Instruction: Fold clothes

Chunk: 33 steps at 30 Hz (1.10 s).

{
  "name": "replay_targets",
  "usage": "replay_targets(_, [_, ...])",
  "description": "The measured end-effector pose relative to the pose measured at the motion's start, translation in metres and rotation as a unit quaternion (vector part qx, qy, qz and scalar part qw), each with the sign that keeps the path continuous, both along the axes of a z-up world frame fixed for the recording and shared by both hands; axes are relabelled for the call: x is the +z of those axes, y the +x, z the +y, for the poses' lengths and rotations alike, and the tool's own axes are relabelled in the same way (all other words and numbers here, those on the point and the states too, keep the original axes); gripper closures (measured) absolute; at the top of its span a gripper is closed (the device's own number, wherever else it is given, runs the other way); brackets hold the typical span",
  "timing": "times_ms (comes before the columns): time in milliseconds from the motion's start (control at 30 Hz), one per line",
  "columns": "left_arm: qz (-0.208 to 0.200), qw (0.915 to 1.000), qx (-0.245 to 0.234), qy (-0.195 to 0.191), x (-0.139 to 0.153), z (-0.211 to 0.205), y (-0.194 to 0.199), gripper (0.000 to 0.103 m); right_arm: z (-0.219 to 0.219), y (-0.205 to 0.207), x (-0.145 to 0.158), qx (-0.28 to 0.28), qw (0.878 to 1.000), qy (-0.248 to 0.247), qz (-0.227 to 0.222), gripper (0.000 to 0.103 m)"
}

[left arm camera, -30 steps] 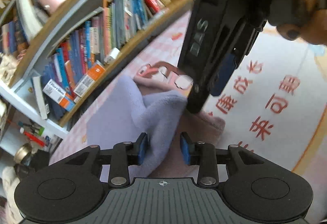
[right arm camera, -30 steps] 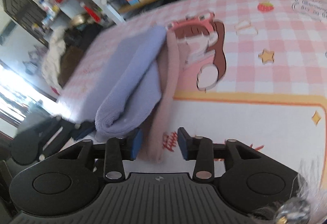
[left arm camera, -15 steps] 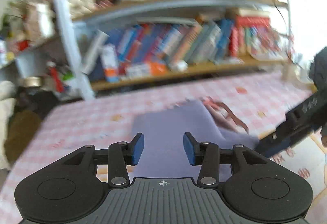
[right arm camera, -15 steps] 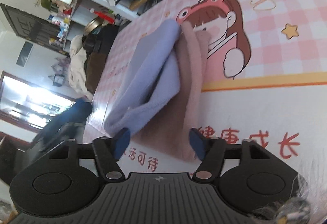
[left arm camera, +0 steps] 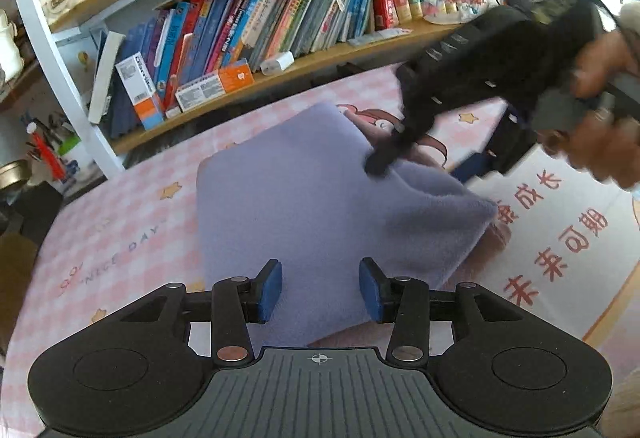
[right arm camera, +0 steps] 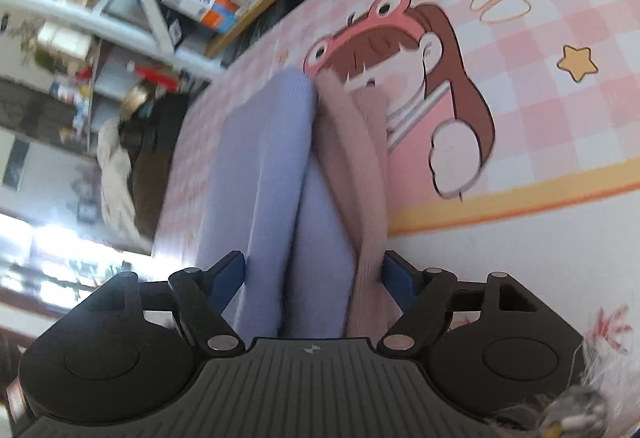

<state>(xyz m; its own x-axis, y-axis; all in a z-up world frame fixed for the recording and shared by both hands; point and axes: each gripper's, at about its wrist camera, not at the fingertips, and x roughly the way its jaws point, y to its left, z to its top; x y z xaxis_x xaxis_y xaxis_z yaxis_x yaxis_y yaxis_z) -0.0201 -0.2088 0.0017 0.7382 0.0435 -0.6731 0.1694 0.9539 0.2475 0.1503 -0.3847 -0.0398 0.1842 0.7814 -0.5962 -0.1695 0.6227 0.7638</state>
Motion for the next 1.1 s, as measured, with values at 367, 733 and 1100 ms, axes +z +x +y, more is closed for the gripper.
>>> replay_targets(367, [0.004,1.0,-0.008,0.002,-0.005,0.008,0.001,0.06,0.037,-0.017,0.058,0.062,0.988,-0.049,-0.135,0.043])
replay_targets(733, [0.0,0.9997,-0.022,-0.003,-0.006,0.009,0.001,0.06,0.029,-0.018,0.038,0.08,0.984,-0.077,-0.14,0.045])
replay_targets(1100, [-0.006,0.9997,-0.025,0.001,0.005,0.009,-0.001,0.06,0.028,-0.043,0.014,0.099,0.992,-0.039,-0.063,0.046])
